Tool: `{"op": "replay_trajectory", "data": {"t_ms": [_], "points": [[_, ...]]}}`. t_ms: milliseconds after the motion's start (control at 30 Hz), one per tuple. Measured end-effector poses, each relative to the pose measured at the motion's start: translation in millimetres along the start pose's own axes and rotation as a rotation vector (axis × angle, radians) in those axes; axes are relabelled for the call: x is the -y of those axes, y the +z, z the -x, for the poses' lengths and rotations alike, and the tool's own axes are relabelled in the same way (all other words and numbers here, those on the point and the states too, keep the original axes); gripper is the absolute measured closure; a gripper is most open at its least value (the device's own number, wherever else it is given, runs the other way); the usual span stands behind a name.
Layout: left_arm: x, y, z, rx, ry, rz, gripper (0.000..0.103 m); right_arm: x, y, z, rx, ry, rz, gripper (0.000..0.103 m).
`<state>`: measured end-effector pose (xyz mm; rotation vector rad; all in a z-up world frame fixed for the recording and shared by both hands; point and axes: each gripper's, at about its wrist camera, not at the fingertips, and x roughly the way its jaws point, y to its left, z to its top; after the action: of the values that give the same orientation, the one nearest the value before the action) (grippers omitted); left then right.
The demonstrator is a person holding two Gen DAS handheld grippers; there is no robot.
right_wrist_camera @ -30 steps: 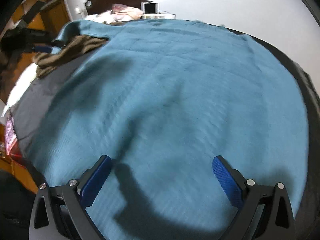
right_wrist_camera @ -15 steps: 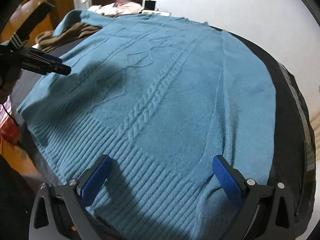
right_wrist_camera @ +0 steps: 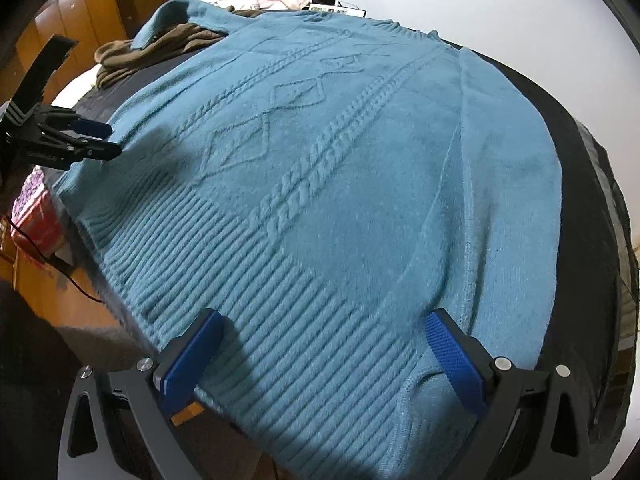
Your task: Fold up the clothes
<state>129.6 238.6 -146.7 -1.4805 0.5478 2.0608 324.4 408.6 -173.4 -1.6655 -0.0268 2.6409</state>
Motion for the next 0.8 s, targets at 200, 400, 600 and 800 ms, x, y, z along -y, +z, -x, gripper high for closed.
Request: {"op": "replay_trajectory", "data": {"t_ms": [200, 400, 600, 800], "points": [[-1, -18, 7, -0.022, 0.005, -0.013, 0.032, -1, -9, 2, -0.007, 0.001, -0.012, 0.000], [-2, -29, 11, -0.040, 0.002, -0.020, 0.032, 7, -2, 1, 0.012, -0.005, -0.033, 0.000], [-8, -20, 10, -0.063, -0.017, -0.015, 0.031, 19, 2, 15, 0.065, -0.031, -0.092, 0.001], [-1, 5, 13, -0.059, -0.059, -0.003, 0.031, 44, -6, 25, 0.080, -0.153, -0.145, 0.001]]}}
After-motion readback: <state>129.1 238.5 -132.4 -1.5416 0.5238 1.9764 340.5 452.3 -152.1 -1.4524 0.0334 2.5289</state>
